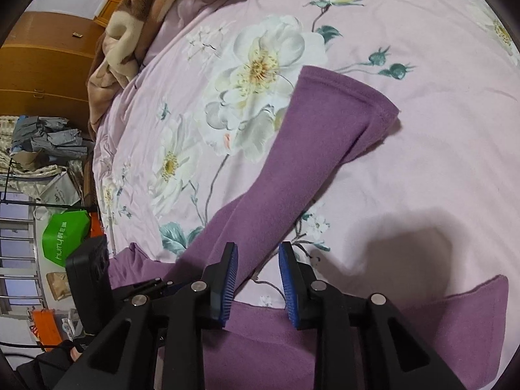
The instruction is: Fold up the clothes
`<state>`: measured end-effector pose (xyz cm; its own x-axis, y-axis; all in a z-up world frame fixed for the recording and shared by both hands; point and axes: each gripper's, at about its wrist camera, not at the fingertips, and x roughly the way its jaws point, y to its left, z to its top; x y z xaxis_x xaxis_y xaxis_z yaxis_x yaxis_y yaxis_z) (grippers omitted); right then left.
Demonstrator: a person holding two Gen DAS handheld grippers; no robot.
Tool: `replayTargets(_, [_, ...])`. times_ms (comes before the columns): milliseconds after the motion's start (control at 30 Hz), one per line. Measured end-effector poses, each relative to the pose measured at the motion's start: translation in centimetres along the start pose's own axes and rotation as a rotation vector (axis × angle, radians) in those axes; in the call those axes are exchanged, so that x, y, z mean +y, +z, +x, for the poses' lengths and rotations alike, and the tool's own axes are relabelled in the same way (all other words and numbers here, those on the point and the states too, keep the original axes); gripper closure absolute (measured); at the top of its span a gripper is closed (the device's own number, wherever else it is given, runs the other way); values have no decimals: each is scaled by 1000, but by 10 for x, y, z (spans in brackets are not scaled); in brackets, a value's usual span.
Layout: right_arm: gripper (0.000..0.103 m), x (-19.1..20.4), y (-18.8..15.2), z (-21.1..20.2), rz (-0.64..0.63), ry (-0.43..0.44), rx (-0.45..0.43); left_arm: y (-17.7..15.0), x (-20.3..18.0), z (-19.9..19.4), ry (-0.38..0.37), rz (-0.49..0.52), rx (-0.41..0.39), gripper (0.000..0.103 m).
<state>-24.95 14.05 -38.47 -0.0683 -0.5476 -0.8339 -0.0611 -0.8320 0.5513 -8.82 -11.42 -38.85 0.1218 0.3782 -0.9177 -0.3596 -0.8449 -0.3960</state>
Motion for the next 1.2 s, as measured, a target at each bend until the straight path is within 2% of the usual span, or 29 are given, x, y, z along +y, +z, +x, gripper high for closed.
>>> replayTargets(67, [75,-1,3,1,8,-8,3,0,-7,-3,13,36,-3,97])
replayTargets(233, [75,1,14,-1,15,-22,-7,-7,-25,-22,11,111,-42,99])
replayTargets(333, [75,5,21,-3,12,-30,-13,-13,-32,-38,-28,127,-72,99])
replayTargets(500, [75,17,30,5,-18,-39,10,-23,-41,-47,-88,136,-80,99])
replayTargets(600, [75,23,30,14,-33,-64,27,-23,-43,-38,-68,129,-71,99])
replayTargets(667, [74,27,30,21,-39,-85,36,-21,-41,-37,-20,122,-87,99])
replayTargets(733, [72,30,32,29,-51,-105,44,-19,-32,-37,20,87,-111,97])
replayTargets(867, [68,34,37,42,-59,-125,65,-12,-13,-29,36,4,-101,87])
replayTargets(967, [62,37,41,51,-67,-149,82,-11,-9,-22,23,-3,-76,67])
replayTargets(1167, [62,35,50,54,-45,-177,66,-7,-13,-9,-3,13,-47,68])
replayTargets(1200, [62,34,53,54,-43,-186,59,-5,-13,-6,-3,13,-41,79])
